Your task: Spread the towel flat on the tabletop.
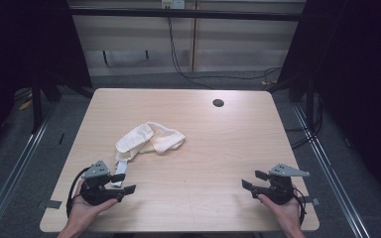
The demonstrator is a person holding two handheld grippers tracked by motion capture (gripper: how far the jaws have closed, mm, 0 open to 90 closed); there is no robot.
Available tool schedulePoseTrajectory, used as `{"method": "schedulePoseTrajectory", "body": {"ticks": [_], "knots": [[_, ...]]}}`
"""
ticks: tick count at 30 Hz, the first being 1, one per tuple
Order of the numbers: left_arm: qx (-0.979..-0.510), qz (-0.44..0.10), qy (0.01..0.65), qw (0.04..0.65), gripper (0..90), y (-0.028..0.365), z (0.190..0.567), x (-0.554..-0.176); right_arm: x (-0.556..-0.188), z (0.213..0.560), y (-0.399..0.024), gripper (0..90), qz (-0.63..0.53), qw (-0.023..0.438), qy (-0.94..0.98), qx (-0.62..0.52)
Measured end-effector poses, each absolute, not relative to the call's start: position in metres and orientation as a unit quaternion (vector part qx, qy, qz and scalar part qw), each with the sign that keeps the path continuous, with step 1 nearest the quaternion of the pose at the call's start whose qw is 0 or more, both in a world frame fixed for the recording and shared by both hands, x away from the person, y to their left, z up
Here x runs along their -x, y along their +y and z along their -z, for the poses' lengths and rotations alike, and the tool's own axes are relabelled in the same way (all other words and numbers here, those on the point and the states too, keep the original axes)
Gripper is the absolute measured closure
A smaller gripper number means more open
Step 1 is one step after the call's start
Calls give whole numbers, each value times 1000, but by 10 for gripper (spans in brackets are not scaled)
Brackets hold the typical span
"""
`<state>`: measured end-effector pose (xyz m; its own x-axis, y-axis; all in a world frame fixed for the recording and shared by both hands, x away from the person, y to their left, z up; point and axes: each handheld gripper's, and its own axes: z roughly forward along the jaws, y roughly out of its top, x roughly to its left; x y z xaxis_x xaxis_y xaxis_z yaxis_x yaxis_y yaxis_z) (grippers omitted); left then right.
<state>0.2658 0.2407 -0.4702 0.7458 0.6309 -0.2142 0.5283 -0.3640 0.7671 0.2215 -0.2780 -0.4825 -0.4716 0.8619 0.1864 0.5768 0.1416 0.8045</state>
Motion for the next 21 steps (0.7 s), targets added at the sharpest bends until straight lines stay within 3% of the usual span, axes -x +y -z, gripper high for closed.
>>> {"method": "schedulePoseTrajectory", "body": {"ticks": [12,21], "knots": [[-821,-51,357,442,364,245,471,-270,-226,486,-268,332,-444,126,761,-456],[-822,-50,345,450,345,247,465,-265,-218,480,-267,318,-447,136,764,-444]]}}
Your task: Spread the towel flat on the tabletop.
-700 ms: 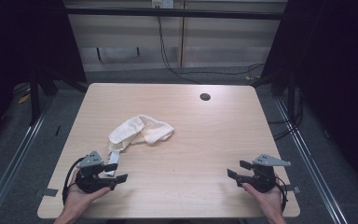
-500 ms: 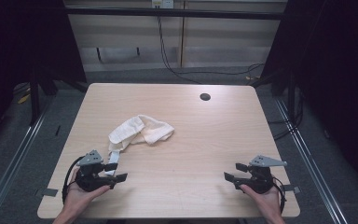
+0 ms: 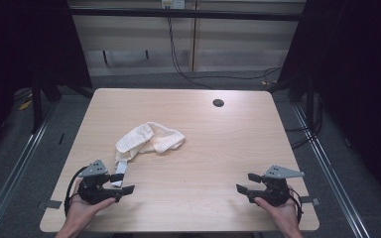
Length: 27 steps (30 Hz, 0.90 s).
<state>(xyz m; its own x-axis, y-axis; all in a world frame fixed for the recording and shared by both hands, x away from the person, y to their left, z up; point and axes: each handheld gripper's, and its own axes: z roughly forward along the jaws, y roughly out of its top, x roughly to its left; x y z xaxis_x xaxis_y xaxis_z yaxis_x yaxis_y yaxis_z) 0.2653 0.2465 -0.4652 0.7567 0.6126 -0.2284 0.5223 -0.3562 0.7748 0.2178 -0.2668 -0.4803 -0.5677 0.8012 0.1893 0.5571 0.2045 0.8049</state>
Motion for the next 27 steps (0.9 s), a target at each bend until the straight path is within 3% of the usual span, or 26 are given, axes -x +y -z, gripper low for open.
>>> {"method": "schedulePoseTrajectory", "body": {"ticks": [8,17,27], "knots": [[-795,-79,356,484,386,255,451,-269,-220,479,-264,302,-448,137,765,-442],[-816,-88,330,466,458,241,436,-289,-222,476,-262,316,-451,127,774,-425],[-809,-83,331,478,488,236,424,-319,-223,478,-257,320,-451,116,782,-415]]}}
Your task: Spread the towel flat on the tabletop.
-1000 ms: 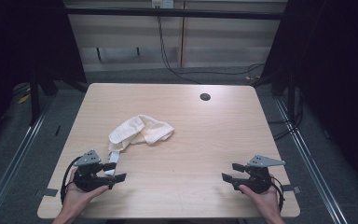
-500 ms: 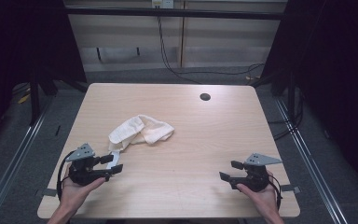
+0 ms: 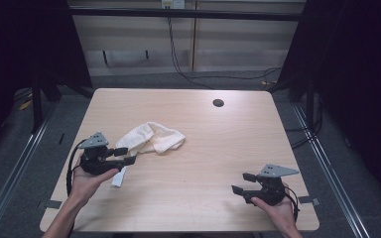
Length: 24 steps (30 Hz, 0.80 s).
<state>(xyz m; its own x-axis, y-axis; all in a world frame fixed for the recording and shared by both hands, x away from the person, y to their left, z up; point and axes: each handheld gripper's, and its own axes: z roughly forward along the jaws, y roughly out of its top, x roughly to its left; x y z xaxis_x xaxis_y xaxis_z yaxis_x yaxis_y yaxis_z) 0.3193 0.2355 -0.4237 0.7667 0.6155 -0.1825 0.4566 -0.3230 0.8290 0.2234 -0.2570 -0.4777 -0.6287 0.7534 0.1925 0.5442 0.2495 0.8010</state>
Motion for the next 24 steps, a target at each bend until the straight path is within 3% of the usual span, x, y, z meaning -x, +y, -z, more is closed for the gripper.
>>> {"method": "schedulePoseTrajectory", "body": {"ticks": [24], "knots": [[-828,-98,345,432,409,235,417,-382,-223,479,-257,313,-443,124,782,-421]]}}
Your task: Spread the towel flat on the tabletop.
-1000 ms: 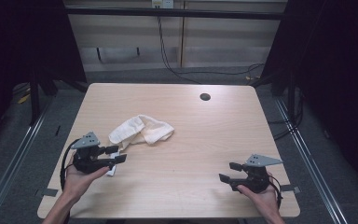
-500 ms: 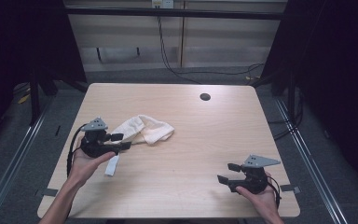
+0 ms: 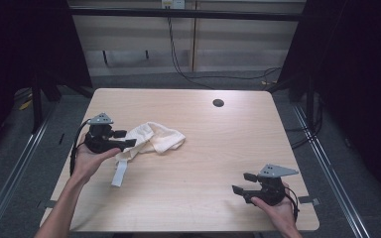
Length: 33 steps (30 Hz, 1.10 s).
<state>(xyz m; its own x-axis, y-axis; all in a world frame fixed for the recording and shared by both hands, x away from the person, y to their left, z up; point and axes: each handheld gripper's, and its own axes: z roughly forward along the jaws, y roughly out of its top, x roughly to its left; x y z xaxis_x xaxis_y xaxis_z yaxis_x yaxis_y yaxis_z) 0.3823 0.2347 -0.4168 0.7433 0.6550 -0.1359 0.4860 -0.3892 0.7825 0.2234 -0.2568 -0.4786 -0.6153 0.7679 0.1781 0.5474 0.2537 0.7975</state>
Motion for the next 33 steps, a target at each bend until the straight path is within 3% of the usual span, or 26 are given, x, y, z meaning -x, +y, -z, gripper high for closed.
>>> {"method": "schedulePoseTrajectory", "body": {"ticks": [7,12,20,26,29,33], "knots": [[-826,-87,366,420,402,233,446,-393,-223,479,-256,328,-438,122,787,-417],[-835,-98,357,407,480,227,457,-394,-223,479,-256,328,-439,122,785,-419],[-849,-117,360,369,425,219,467,-407,-222,479,-255,328,-439,125,786,-417],[-855,-100,365,354,432,216,483,-412,-222,480,-255,326,-440,120,787,-415],[-855,-94,367,355,472,212,494,-412,-222,481,-255,325,-440,118,789,-412],[-852,-84,367,365,596,211,495,-411,-222,481,-253,325,-437,114,792,-411]]}}
